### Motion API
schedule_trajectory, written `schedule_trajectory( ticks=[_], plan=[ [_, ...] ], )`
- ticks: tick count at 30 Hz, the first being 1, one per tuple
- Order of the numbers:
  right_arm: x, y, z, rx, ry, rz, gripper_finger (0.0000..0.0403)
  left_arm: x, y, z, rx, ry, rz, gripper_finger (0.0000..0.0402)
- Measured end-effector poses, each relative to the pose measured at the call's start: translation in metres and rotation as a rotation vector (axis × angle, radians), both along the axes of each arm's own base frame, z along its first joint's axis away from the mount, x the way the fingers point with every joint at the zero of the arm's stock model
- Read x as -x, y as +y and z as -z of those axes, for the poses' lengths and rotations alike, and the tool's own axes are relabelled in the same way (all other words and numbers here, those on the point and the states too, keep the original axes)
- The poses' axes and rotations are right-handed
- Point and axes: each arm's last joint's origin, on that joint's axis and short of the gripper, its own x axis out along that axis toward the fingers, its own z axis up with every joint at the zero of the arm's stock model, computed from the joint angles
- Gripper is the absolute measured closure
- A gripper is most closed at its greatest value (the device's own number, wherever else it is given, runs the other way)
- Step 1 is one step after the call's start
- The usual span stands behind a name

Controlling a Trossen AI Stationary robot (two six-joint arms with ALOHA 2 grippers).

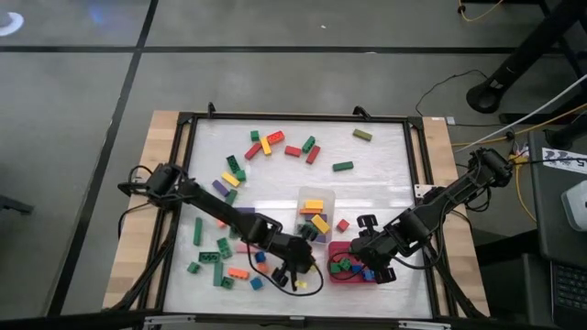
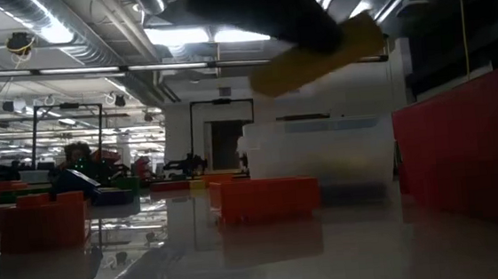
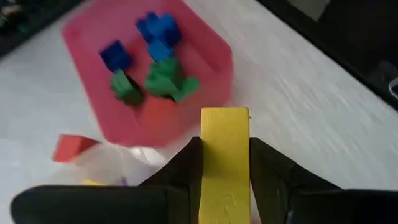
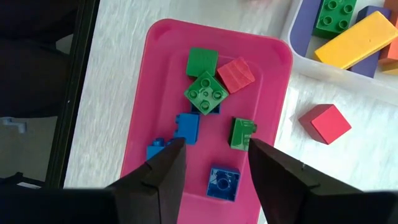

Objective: Sort blocks by size
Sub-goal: Put the yellow rectangular block into the transparent bin, then put the orange rectangular game piece into the transparent bin

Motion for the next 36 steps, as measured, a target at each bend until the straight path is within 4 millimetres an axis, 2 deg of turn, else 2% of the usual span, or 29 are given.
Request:
schedule_trajectory(
  ticks=[6, 12, 16, 19, 27, 31, 36],
  plan=[
    [0.000, -0.001, 0.000, 0.018, -0.009, 0.007, 0.0228, -0.014, 0.026, -0.010, 0.008, -0.033, -0.084, 0.0307],
    [0.001, -0.006, 0.001, 0.152, -0.042, -0.037, 0.0228, -0.022, 0.056, -0.010, 0.027, -0.024, -0.220, 0.0307],
    [0.000, -0.018, 0.003, 0.225, -0.002, -0.070, 0.0228, -0.024, 0.070, -0.010, 0.070, -0.010, -0.298, 0.0295],
    [-0.004, -0.034, 0.004, 0.294, 0.028, -0.052, 0.0228, -0.025, 0.076, -0.009, 0.099, 0.003, -0.344, 0.0271],
    [-0.026, -0.087, 0.004, 0.380, 0.057, -0.039, 0.0228, -0.021, 0.076, -0.014, 0.144, 0.023, -0.399, 0.0202],
    [-0.035, -0.119, 0.011, 0.399, 0.075, -0.003, 0.0228, -0.006, 0.065, -0.030, 0.223, 0.059, -0.457, 0.0197],
    [-0.038, -0.158, 0.032, 0.410, 0.100, 0.020, 0.0228, 0.011, 0.041, -0.035, 0.322, 0.146, -0.534, 0.0202]
  ],
)
